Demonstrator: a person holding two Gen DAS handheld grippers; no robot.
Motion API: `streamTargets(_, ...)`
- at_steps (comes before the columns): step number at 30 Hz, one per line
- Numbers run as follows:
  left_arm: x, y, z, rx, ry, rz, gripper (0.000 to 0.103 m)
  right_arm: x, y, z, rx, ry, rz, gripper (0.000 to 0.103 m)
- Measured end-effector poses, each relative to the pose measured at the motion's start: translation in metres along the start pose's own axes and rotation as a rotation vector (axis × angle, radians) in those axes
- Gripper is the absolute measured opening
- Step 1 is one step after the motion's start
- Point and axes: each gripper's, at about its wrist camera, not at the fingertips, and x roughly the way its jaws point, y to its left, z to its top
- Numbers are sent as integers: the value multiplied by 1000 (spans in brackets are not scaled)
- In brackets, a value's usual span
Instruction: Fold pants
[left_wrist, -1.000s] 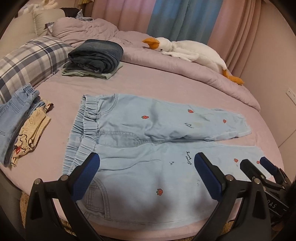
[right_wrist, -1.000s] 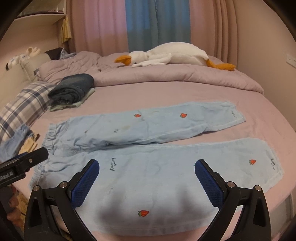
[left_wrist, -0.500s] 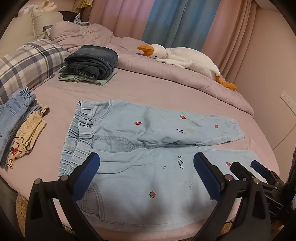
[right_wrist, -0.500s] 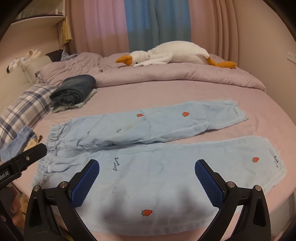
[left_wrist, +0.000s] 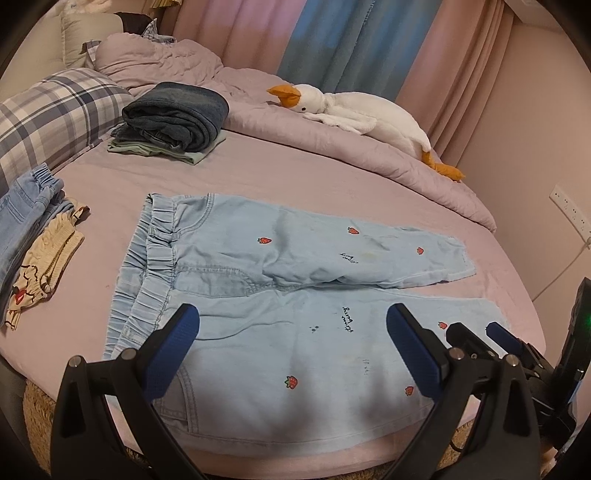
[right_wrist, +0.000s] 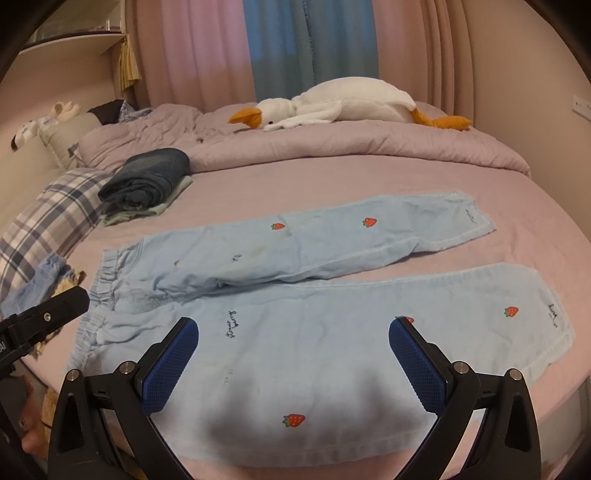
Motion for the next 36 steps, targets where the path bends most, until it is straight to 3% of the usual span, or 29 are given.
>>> streamTargets(36,-1,0,1,9,-1,3,101,1,-3,0,10,19,4,103)
